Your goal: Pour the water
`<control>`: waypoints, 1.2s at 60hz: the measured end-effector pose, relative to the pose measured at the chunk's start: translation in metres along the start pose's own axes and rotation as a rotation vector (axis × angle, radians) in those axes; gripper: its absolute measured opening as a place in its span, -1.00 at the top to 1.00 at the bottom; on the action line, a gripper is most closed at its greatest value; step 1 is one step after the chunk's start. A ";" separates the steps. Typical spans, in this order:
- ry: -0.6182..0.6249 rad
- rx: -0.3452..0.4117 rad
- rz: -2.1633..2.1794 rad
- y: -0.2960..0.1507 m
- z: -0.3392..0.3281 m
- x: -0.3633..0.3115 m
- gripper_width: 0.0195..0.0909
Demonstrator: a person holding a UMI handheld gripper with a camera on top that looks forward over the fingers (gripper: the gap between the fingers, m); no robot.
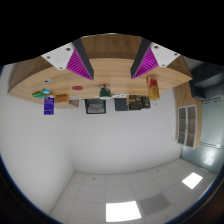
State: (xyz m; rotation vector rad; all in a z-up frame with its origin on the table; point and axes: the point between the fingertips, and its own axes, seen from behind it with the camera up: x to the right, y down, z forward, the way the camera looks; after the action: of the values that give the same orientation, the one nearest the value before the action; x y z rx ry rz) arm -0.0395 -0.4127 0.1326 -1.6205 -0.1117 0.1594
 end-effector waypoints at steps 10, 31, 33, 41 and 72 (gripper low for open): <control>-0.039 0.002 0.001 0.003 0.007 -0.012 -0.79; -0.212 -0.009 0.000 -0.006 0.112 -0.145 -0.79; -0.224 -0.025 0.002 -0.013 0.125 -0.163 -0.78; -0.260 -0.090 -0.016 0.002 0.194 -0.218 -0.78; -0.190 -0.121 -0.144 0.031 0.326 -0.268 -0.13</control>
State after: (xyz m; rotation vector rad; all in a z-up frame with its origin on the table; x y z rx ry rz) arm -0.3602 -0.1391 0.0947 -1.7088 -0.3896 0.1983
